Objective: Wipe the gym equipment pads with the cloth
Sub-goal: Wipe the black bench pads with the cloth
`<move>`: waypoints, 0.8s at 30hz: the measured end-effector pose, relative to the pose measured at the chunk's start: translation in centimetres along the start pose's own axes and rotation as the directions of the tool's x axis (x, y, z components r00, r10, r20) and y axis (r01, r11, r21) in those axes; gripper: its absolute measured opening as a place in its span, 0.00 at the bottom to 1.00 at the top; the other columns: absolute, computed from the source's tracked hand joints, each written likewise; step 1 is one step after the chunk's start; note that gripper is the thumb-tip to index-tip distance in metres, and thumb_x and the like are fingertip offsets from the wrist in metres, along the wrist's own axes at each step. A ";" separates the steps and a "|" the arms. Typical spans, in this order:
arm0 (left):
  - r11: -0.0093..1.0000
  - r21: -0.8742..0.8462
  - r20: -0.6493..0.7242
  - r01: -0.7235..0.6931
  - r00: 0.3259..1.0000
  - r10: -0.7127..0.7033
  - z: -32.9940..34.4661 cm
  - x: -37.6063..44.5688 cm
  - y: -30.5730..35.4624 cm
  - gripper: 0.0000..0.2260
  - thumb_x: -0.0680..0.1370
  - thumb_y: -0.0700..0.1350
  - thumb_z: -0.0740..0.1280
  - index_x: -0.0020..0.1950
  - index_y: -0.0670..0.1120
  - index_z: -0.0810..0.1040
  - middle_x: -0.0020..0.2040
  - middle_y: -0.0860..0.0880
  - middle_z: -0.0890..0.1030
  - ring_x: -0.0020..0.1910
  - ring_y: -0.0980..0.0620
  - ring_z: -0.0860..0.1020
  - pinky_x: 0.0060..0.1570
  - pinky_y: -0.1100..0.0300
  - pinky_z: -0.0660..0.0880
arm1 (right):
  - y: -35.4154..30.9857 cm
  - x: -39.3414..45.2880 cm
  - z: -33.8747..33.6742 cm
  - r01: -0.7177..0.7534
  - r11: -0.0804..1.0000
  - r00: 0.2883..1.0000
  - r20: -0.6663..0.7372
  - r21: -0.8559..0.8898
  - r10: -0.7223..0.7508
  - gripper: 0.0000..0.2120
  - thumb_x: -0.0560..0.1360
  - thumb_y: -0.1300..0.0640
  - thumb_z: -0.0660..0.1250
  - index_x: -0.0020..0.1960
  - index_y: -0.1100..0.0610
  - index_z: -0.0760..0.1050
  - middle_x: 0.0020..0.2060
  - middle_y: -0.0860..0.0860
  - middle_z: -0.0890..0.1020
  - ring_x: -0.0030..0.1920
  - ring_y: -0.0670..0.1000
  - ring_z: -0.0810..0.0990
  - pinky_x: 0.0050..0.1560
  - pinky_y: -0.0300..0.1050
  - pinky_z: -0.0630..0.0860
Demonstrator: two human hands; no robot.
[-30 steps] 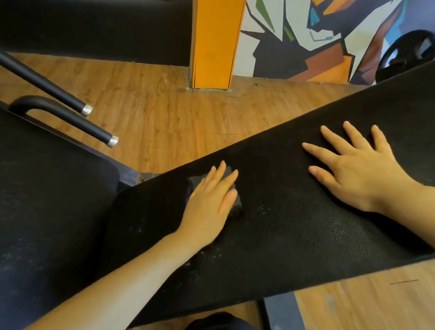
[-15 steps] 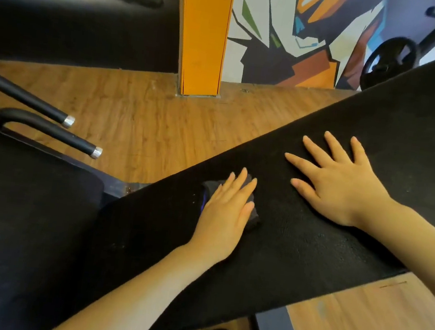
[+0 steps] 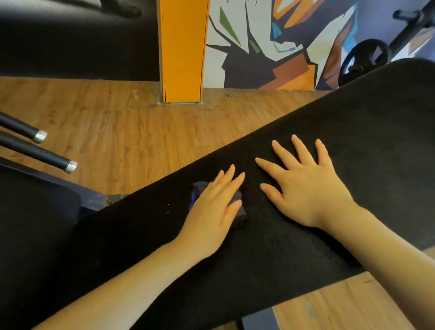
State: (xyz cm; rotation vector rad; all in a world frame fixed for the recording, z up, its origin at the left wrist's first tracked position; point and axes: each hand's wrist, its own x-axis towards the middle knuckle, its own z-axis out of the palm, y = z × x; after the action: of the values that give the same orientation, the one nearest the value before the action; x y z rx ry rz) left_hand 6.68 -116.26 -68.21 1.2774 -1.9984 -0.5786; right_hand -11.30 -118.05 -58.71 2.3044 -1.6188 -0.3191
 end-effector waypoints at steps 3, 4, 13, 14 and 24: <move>0.995 -0.056 -0.073 0.079 0.994 -0.083 0.0 5.7 0.3 0.27 0.83 0.44 0.59 0.78 0.55 0.50 0.79 0.54 0.49 0.77 0.57 0.47 0.75 0.56 0.51 | 0.0 0.0 0.1 0.001 1.000 1.000 -0.006 0.000 -0.001 0.28 0.79 0.36 0.40 0.77 0.41 0.46 0.78 0.51 0.47 0.77 0.60 0.41 0.73 0.66 0.40; 0.990 -0.077 -0.118 0.118 0.985 -0.126 -0.1 7.7 0.7 0.28 0.82 0.44 0.59 0.79 0.53 0.50 0.80 0.52 0.50 0.78 0.55 0.49 0.76 0.53 0.53 | 0.0 0.0 0.1 -0.002 1.000 1.000 -0.012 0.000 0.002 0.28 0.79 0.36 0.40 0.77 0.41 0.46 0.78 0.51 0.47 0.77 0.60 0.41 0.73 0.66 0.40; 0.995 -0.022 0.055 0.099 0.994 -0.097 -0.6 -1.4 0.5 0.25 0.83 0.48 0.58 0.74 0.61 0.49 0.77 0.60 0.48 0.76 0.61 0.48 0.74 0.58 0.53 | 0.1 -0.2 0.1 -0.002 0.999 1.000 -0.004 0.036 0.002 0.28 0.79 0.36 0.42 0.77 0.41 0.47 0.78 0.51 0.47 0.77 0.60 0.41 0.73 0.65 0.39; 0.997 0.027 0.068 0.069 0.995 -0.071 -0.7 -1.6 0.1 0.23 0.82 0.51 0.57 0.72 0.63 0.50 0.75 0.62 0.45 0.75 0.62 0.42 0.76 0.56 0.46 | 0.2 -0.2 0.1 -0.003 0.999 1.000 -0.005 0.042 0.004 0.28 0.79 0.36 0.42 0.77 0.41 0.47 0.78 0.51 0.48 0.77 0.60 0.41 0.73 0.65 0.39; 0.988 0.136 0.100 -0.066 0.994 0.052 -1.0 -1.2 -1.3 0.20 0.84 0.51 0.53 0.70 0.70 0.51 0.76 0.62 0.44 0.75 0.61 0.38 0.72 0.59 0.35 | 0.3 0.1 0.1 -0.016 1.000 1.000 -0.017 0.018 0.017 0.34 0.73 0.34 0.35 0.77 0.40 0.49 0.78 0.51 0.50 0.77 0.60 0.44 0.73 0.65 0.40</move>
State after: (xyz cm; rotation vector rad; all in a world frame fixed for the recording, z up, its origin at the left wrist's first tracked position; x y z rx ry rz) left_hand 8.53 -115.78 -68.85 1.2889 -2.1818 -0.4877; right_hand -11.55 -118.20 -58.69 2.2997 -1.6384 -0.2817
